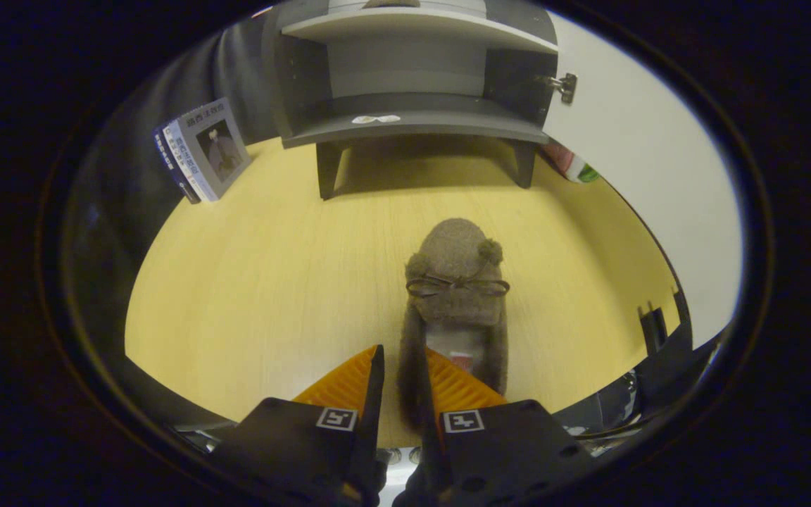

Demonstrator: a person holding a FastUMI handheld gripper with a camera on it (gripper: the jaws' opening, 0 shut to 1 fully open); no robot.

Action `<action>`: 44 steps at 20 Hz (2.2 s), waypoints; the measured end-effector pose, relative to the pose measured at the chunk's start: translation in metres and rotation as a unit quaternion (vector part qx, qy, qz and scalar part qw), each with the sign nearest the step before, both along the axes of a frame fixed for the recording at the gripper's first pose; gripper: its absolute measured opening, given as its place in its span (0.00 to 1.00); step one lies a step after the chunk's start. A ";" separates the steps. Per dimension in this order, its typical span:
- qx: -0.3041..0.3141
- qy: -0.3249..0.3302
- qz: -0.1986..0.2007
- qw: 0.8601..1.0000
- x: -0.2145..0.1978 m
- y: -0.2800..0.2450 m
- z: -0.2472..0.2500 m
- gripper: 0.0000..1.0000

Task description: Open the shoe cabinet door, grab the shoes and put them into the shoe cabinet, then close the shoe cabinet door.

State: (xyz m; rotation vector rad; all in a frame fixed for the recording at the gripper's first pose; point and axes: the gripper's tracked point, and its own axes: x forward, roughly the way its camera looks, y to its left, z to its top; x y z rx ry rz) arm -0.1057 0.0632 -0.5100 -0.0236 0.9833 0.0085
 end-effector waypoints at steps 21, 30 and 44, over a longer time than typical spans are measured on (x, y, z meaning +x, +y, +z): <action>-0.020 0.018 0.005 1.000 0.006 -0.007 -0.017 0.04; -0.042 0.017 0.025 0.999 0.009 -0.022 0.006 0.03; -0.052 -0.177 -0.013 0.983 0.099 -0.063 0.269 0.03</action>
